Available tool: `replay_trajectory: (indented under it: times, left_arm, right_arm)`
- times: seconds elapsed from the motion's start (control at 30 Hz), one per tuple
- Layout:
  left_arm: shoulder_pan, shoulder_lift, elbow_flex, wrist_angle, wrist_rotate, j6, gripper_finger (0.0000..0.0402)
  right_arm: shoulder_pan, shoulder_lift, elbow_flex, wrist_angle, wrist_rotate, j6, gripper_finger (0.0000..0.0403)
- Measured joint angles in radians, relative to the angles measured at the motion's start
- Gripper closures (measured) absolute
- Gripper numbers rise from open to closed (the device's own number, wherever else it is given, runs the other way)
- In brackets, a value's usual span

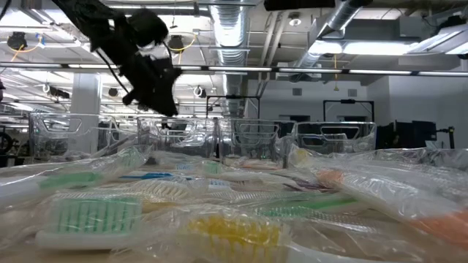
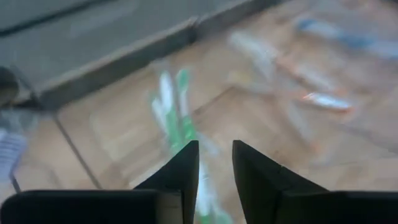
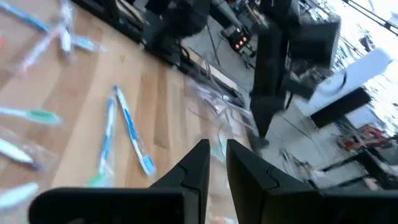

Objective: Pick & Place Toothbrushes
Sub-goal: Put the orange toothbrush into the middle right transparent bin

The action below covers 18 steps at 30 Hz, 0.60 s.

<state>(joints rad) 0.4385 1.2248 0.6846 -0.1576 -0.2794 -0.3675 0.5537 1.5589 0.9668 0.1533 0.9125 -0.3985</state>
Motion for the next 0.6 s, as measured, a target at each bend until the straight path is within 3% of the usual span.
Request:
replay_trajectory:
  times: [0.2,0.37,0.6]
  left_arm:
    - [-0.118,-0.181,0.0,0.004,0.08,0.12,0.0304]
    - [-0.259,-0.26,0.0,0.004,0.093,0.124,0.0304]
    - [-0.408,-0.247,0.001,0.012,0.093,0.124,0.0304]
  right_arm:
    - [-0.013,0.0,0.0,-0.127,0.188,0.143,0.0355]
    - [-0.041,0.0,0.0,-0.284,0.189,0.296,0.0355]
    - [-0.031,-0.004,0.0,-0.389,0.188,0.458,0.0355]
